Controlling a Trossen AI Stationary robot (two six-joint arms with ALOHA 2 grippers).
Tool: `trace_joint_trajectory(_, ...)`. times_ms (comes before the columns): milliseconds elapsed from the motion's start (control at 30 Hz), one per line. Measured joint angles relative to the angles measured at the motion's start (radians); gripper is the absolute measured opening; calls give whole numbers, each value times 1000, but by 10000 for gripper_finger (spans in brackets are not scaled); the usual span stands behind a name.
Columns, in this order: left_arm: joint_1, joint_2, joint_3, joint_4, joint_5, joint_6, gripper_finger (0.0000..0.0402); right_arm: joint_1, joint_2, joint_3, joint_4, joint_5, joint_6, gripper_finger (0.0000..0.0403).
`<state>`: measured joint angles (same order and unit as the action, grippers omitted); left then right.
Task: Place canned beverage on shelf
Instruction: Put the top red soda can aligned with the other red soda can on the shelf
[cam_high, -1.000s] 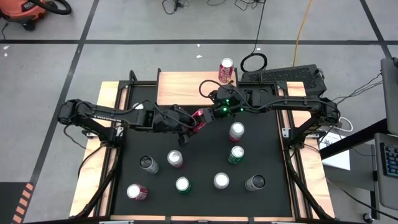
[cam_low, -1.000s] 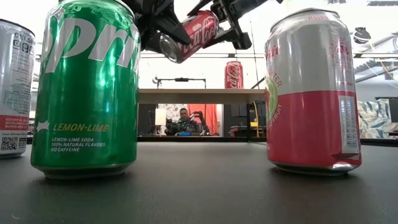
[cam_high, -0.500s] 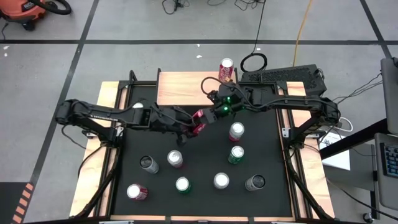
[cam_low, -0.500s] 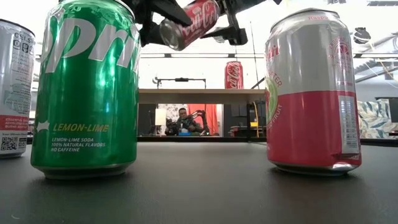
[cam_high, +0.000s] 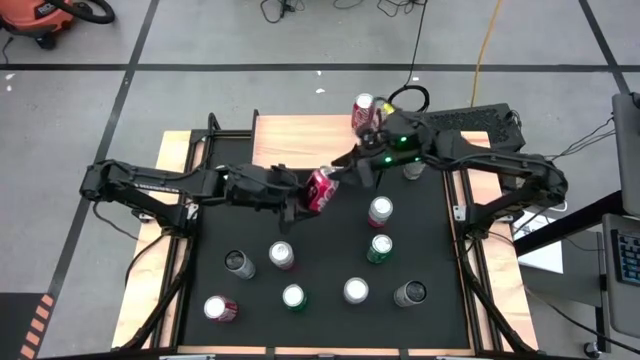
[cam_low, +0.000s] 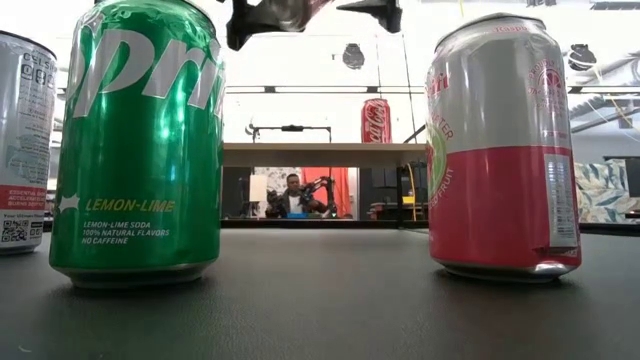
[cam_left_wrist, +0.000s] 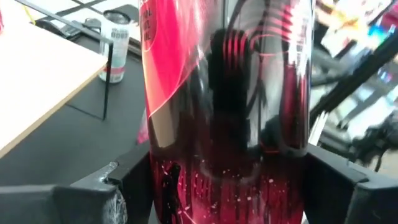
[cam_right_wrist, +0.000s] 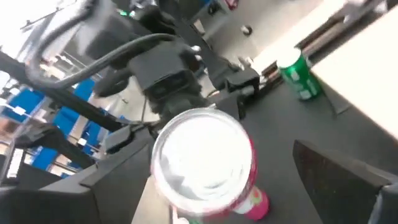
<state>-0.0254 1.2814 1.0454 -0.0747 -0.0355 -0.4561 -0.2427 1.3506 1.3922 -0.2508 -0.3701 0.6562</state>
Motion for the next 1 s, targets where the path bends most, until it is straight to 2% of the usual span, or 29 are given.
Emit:
trace_joint_trajectory(233, 1, 1, 0, 194, 0, -89, 297, -70, -108, -1, 51, -5, -29, 369)
trace_joint_trajectory(367, 2, 1, 0, 287, -44, -89, 297, -95, -145, -1, 60, -57, -55, 373)
trace_joint_trajectory(600, 6, 1, 0, 374, -91, -90, 297, -126, -155, -1, 57, -155, -91, 380)
trace_joint_trajectory(1000, 9, 1, 0, 501, -103, -140, 297, -131, -150, -2, 72, -157, -122, 380)
